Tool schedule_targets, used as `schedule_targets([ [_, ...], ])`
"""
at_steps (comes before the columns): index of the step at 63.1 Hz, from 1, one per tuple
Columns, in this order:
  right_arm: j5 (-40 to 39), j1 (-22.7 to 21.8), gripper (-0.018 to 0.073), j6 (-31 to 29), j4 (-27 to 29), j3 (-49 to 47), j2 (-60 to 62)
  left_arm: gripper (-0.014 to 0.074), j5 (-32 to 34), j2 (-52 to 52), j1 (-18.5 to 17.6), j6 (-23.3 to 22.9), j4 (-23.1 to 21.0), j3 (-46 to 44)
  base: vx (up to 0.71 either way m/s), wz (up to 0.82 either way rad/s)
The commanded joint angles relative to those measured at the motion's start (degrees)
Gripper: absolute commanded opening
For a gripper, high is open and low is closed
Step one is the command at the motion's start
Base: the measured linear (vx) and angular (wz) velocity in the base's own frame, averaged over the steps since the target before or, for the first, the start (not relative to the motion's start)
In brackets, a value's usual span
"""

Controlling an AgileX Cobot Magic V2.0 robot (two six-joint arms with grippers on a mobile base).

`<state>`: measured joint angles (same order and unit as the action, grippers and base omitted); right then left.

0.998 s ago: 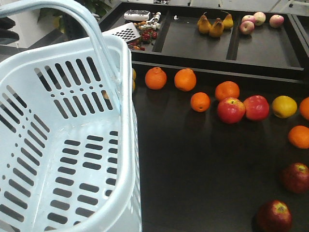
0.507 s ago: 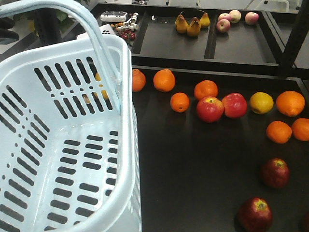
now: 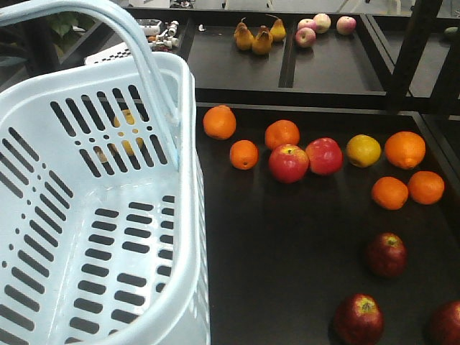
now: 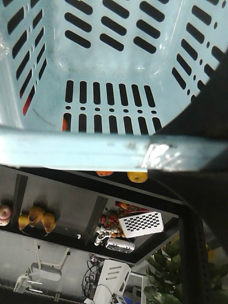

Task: Pick three apples into basket with both arms
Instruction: 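Drive the base along the table edge toward the red apples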

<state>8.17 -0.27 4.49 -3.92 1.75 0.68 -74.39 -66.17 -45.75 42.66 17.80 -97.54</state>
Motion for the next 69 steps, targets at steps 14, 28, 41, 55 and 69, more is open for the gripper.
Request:
schedule_targets([
  [14, -4.5, -0.3, -0.0009, 0.0, -0.6, 0.7, 0.7, -0.0006, 3.1, 1.0, -0.4, -0.6, 1.0, -1.7, 0.04, -0.15],
  [28, -4.5, -0.3, -0.0009, 0.0, -0.6, 0.7, 0.7, -0.0006, 3.1, 1.0, -0.4, -0.6, 1.0, -1.7, 0.03, -0.13],
  [41, -4.4, -0.3, -0.0009, 0.0, -0.6, 0.7, 0.7, -0.0006, 3.1, 1.0, -0.4, -0.6, 1.0, -1.7, 0.02, -0.09],
  [55, -4.4, -0.3, -0.0009, 0.0, -0.6, 0.7, 0.7, -0.0006, 3.1, 1.0, -0.4, -0.6, 1.0, -1.7, 0.01, -0.03],
  [69, -4.4, -0.3, -0.0009, 0.0, -0.6, 0.7, 0.7, -0.0006, 3.1, 1.0, -0.4, -0.6, 1.0, -1.7, 0.00, 0.00],
])
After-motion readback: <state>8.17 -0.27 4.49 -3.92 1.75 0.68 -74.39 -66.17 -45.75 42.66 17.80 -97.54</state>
